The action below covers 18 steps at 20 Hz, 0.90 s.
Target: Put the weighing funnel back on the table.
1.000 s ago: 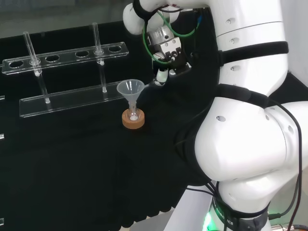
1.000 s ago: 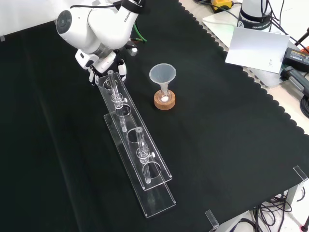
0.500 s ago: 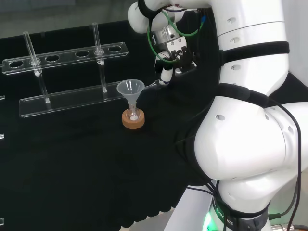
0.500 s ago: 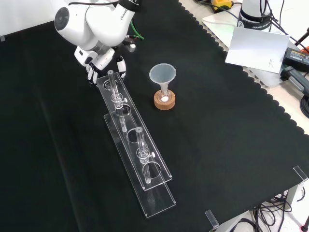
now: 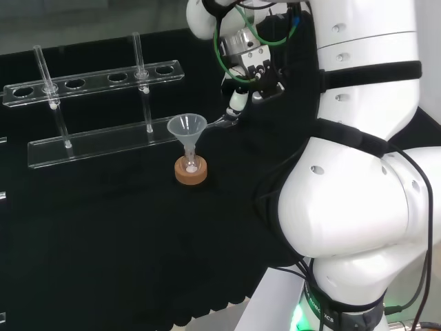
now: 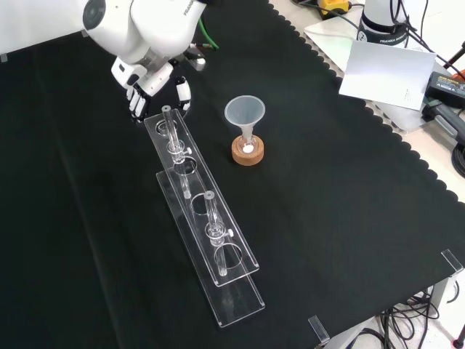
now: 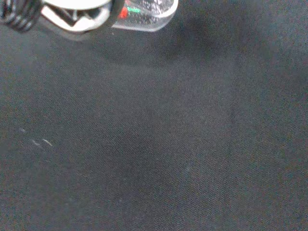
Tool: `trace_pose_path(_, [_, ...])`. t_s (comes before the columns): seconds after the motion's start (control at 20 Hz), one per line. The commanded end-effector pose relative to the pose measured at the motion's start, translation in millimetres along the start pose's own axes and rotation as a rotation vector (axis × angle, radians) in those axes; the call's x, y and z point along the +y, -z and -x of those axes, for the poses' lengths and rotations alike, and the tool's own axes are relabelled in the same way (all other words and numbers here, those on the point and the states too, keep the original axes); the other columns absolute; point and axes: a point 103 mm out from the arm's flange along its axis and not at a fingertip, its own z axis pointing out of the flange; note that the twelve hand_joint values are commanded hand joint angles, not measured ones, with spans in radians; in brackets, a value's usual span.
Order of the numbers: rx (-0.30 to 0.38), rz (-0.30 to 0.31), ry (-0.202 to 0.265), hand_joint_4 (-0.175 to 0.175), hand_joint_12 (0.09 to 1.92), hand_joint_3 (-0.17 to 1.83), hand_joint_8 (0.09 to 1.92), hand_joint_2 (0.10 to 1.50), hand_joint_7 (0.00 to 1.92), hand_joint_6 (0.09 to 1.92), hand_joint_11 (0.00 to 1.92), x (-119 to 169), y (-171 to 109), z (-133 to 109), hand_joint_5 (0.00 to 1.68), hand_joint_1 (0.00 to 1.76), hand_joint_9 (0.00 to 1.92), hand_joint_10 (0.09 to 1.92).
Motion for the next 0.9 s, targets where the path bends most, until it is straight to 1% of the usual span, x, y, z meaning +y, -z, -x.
trace_pose_path(0.05, [0.007,0.06,-0.018,-0.01,1.26,0.58,0.67,0.59,0.32,0.47,0.48,-32.4,24.0,-1.9,0.43,0.84,0.86,0.09])
trace_pose_path(0.2, [0.005,0.077,-0.023,-0.009,1.26,0.58,0.67,0.59,0.32,0.45,0.47,-47.6,31.4,3.6,0.43,0.83,0.86,0.09])
trace_pose_path(0.35, [0.006,0.1,-0.034,-0.008,1.26,0.57,0.67,0.59,0.32,0.44,0.47,-64.8,40.5,-3.8,0.43,0.83,0.86,0.09])
trace_pose_path(0.5, [0.011,0.122,-0.045,-0.008,1.26,0.57,0.67,0.59,0.32,0.44,0.47,-83.7,46.9,-4.6,0.43,0.83,0.86,0.09])
trace_pose_path(0.6, [0.022,0.144,-0.041,-0.008,1.26,0.57,0.67,0.59,0.32,0.43,0.47,-95.8,49.2,-4.9,0.43,0.83,0.86,0.09])
trace_pose_path(0.75, [-0.014,0.165,-0.028,-0.008,1.27,0.57,0.67,0.59,0.32,0.43,0.47,-111.4,56.1,-11.7,0.44,0.83,0.86,0.09])
trace_pose_path(0.8, [-0.023,0.169,-0.031,-0.008,1.27,0.57,0.67,0.59,0.32,0.43,0.47,-116.0,58.1,-12.8,0.44,0.83,0.86,0.09])
trace_pose_path(0.85, [-0.087,0.17,-0.087,-0.008,1.27,0.57,0.67,0.59,0.33,0.42,0.47,-119.8,60.6,-19.9,0.44,0.83,0.86,0.09])
trace_pose_path(0.9, [-0.102,0.171,-0.101,-0.008,1.27,0.57,0.67,0.59,0.33,0.42,0.47,-124.7,62.4,-23.8,0.44,0.83,0.86,0.09])
